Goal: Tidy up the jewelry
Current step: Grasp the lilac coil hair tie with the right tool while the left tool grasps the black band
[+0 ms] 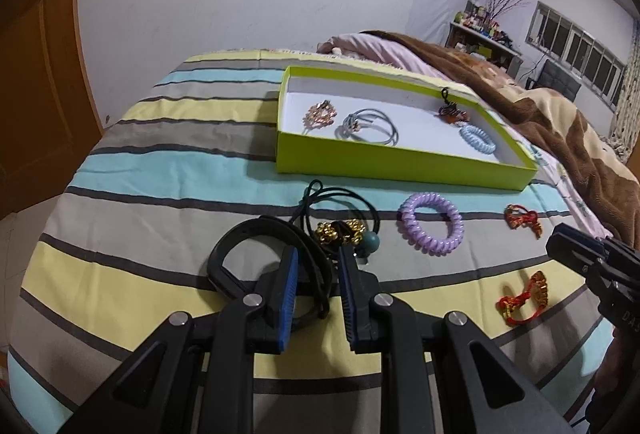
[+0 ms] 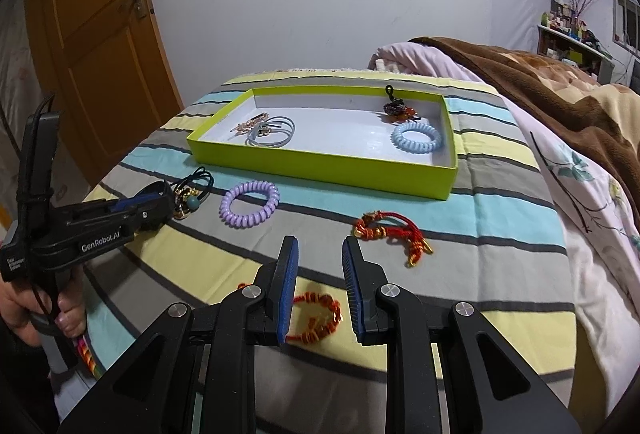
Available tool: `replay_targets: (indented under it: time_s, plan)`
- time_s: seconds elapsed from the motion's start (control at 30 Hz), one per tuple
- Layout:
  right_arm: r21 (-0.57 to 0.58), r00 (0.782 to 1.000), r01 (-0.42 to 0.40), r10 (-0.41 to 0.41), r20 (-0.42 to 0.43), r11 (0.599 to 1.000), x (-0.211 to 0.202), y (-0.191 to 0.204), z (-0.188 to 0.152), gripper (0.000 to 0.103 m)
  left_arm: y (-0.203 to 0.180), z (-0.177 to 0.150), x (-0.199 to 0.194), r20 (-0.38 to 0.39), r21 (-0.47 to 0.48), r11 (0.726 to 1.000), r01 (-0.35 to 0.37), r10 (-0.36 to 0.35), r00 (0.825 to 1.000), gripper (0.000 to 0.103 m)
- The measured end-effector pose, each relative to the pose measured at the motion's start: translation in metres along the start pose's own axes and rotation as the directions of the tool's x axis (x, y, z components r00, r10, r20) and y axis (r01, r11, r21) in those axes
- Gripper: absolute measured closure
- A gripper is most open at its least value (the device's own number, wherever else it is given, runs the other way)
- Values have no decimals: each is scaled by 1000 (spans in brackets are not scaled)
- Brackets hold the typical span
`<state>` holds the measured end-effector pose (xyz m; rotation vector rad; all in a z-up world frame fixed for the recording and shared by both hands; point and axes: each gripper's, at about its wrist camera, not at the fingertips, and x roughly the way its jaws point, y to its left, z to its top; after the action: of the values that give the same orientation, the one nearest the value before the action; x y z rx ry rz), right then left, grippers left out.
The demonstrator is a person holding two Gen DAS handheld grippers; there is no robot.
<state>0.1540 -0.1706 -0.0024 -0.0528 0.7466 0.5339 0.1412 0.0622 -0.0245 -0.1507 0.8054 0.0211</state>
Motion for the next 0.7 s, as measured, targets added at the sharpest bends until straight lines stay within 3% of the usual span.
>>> replay_targets:
  time_s: [0.3,0.7]
  plan:
    - [0,997,-44,44,-56,999,27,13,17,80,-1,-1,-7,35,10,1000,-15,15,999,92]
    - [-2,988,-70,69,-138,998,67,36,37,80,7,-1,-21,77,8,1000,15,-15,997,92]
